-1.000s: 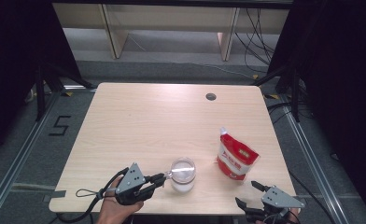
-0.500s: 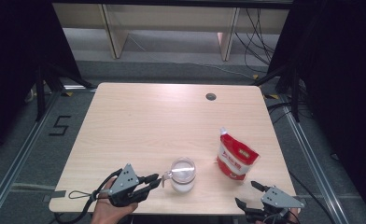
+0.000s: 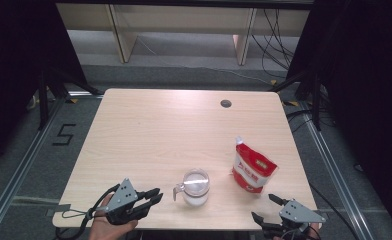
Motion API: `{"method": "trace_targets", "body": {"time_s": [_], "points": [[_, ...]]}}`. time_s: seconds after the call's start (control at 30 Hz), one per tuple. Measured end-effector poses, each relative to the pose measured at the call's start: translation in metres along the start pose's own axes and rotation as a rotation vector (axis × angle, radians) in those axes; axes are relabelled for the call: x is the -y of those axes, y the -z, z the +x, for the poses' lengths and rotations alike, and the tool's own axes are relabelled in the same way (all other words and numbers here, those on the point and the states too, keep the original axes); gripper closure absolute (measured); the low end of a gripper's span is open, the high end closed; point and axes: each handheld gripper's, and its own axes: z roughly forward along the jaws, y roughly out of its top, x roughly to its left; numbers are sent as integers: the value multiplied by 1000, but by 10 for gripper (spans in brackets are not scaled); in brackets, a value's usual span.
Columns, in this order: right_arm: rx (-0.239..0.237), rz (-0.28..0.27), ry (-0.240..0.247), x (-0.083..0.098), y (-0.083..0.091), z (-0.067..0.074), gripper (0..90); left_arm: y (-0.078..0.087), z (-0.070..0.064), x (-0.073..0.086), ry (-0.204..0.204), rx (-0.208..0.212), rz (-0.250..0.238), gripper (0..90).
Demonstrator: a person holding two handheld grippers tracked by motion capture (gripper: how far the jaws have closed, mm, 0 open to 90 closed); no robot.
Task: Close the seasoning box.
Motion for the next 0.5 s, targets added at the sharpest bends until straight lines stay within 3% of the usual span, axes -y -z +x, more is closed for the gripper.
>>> {"method": "trace_targets", "body": {"time_s": [0.03,0.1,0.17,0.3,0.37,0.5], "points": [[2,-4,10,0,0,-1,201,1,-1,0,6,0,1,764],[-11,-1,7,0,-1,0,201,2,1,0,-35,16,0,748],[1,-6,12,0,-1,-1,200,2,-2,2,-11,17,4,728],[0,-6,10,0,-1,0,199,3,-2,5,-16,22,11,671],[0,-6,10,0,-1,0,199,4,-1,7,7,15,21,643],[0,-6,12,0,-1,0,198,8,2,12,10,3,33,595]]}}
